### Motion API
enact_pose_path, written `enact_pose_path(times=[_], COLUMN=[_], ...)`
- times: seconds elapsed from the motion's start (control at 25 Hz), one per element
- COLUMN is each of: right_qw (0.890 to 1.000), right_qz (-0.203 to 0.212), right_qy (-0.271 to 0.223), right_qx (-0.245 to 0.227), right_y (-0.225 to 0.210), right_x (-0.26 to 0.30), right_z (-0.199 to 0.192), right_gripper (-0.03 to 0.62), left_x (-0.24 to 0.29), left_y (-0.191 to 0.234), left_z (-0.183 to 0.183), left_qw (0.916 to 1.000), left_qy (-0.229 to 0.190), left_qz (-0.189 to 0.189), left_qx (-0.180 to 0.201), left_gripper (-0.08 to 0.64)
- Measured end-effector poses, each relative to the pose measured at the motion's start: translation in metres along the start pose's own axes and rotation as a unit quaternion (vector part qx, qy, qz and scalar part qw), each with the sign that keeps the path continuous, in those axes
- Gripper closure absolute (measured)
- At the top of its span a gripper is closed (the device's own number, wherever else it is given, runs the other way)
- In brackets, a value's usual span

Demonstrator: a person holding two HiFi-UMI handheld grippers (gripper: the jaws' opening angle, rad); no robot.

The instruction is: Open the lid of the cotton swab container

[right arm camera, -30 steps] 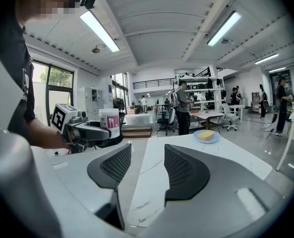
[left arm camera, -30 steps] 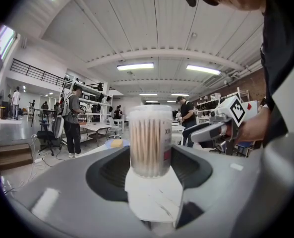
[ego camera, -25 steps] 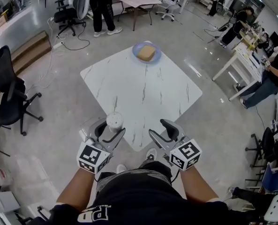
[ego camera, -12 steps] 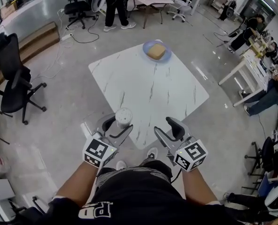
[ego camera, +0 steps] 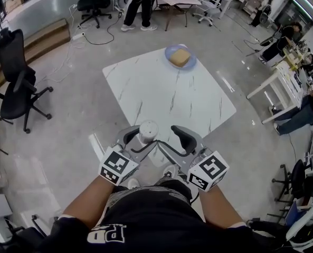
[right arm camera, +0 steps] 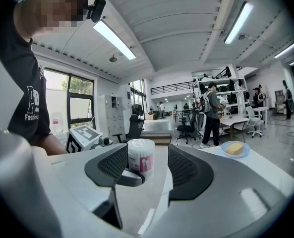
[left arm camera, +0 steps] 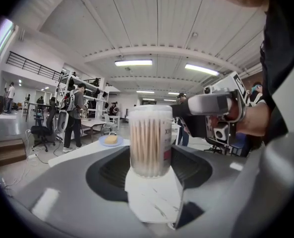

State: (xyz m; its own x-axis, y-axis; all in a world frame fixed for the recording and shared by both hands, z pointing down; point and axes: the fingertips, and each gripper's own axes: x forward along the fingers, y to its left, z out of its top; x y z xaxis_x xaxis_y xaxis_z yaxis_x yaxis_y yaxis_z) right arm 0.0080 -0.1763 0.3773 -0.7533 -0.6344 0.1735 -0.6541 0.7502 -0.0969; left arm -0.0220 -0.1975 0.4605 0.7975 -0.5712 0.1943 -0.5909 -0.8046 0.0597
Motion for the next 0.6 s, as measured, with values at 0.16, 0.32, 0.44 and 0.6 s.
enact_pose_path(times=[0.16, 0.32, 0.44, 0.6], right_qw=[0.999, 0.999, 0.998, 0.997], right_qz=[0.034, 0.049, 0.056, 0.072], right_qy=[-0.004, 0.003, 0.007, 0.009], right_qx=[0.001, 0.0, 0.001, -0.001], right_y=[0.013, 0.019, 0.021, 0.027], right_x=[0.006, 0.014, 0.019, 0.02], right_z=[0.005, -0.001, -0.003, -0.005], right_gripper=[0.35, 0.347, 0.347, 0.347], left_x=[0.0, -0.002, -0.003, -0.003], left_y=[-0.016, -0.022, -0.026, -0.036], left_z=[0.003, 0.003, 0.006, 0.011], left_qw=[0.9994, 0.9984, 0.9976, 0.9959], left_qy=[-0.003, -0.004, -0.005, -0.009], left_qz=[-0.035, -0.055, -0.067, -0.087], left_qx=[0.007, 0.011, 0.015, 0.024], left_gripper=[0.255, 0.255, 0.255, 0.255])
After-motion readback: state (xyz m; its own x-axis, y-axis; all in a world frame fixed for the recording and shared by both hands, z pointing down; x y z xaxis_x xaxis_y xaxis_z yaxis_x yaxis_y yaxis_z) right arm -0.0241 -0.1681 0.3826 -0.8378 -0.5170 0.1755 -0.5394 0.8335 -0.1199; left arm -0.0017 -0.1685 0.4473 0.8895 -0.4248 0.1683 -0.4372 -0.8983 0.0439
